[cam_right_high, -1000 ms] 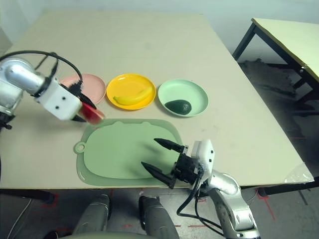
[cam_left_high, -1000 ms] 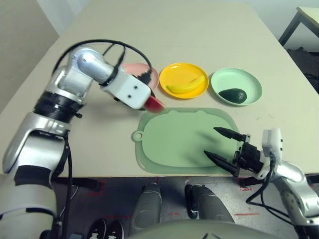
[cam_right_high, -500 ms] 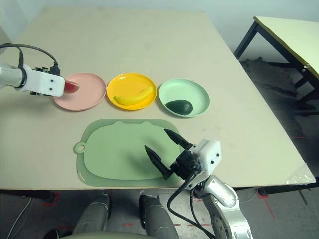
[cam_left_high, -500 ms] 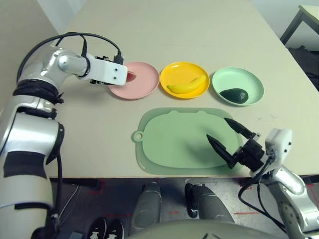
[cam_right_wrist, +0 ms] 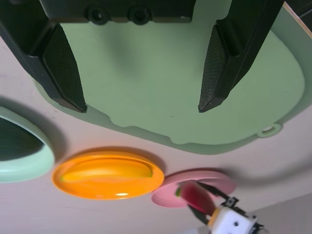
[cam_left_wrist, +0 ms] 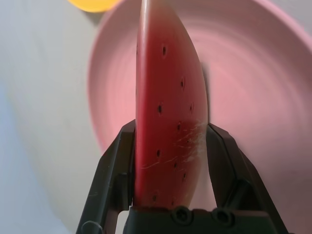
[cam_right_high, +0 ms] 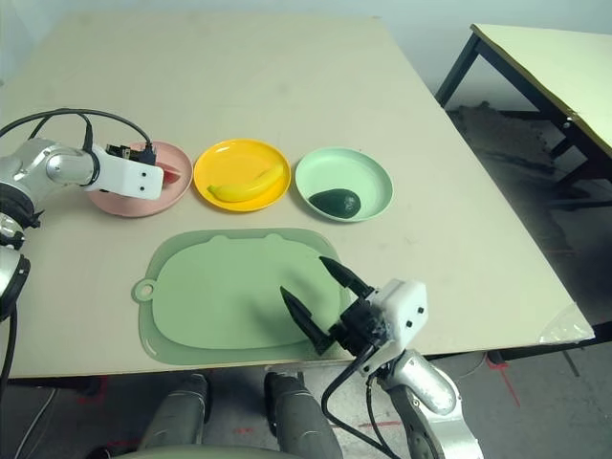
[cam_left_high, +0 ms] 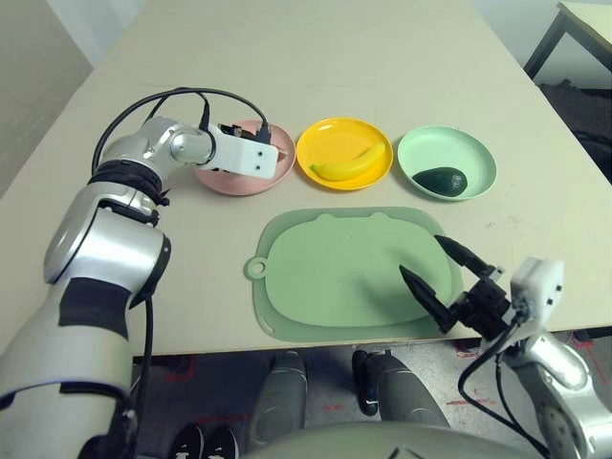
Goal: Place the fruits into color-matched plates.
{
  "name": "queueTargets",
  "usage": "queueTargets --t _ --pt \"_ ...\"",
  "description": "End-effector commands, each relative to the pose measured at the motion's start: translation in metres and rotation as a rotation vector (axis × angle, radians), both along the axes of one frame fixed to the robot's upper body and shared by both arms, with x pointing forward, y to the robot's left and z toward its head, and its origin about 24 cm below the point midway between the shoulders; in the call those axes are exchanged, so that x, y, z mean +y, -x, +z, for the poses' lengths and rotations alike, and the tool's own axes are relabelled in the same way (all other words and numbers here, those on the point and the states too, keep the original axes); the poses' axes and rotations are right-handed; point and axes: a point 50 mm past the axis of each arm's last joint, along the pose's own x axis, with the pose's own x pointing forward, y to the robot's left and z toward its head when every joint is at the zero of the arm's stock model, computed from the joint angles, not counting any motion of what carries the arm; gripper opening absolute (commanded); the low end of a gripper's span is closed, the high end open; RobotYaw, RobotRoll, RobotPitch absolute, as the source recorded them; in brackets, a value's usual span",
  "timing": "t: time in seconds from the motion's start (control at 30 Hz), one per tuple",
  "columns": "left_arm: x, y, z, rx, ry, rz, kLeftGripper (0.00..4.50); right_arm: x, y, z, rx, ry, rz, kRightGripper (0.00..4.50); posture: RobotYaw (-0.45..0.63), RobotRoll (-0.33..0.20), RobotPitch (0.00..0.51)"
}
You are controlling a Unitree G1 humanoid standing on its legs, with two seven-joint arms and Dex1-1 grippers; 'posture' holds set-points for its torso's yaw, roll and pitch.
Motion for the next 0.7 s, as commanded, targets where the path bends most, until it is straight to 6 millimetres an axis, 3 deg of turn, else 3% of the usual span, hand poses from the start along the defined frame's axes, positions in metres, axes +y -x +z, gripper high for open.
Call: queueTargets --t 0.03,0.2,0.23,0.53,0.7 --pt "0.006 0.003 -0.009 0.035 -0.011 0.016 2.78 0.000 0.003 0.003 -0.012 -0.007 0.007 4.50 -0.05 0.000 0.184" --pt "0.005 0.002 -0.006 0.020 -0.002 0.017 4.38 0.004 -0.001 0.004 -0.017 -0.014 0.025 4.50 -0.04 0.000 0.181" --pt "0.005 0.002 -0.005 0.013 0.002 0.017 4.47 0.003 -0.001 0.004 -0.016 -0.014 0.025 4.50 -0.04 0.000 0.179" --pt "0.010 0.003 0.022 -0.065 0.080 -0.004 4.47 -0.007 -0.013 0.006 -0.029 -0.017 -0.005 4.50 -0.02 0.000 0.167" --pt "0.018 0.011 0.049 -0.108 0.267 -0.030 4.47 -0.033 -0.028 0.009 -0.040 -0.022 -0.102 4.50 -0.01 0.000 0.163"
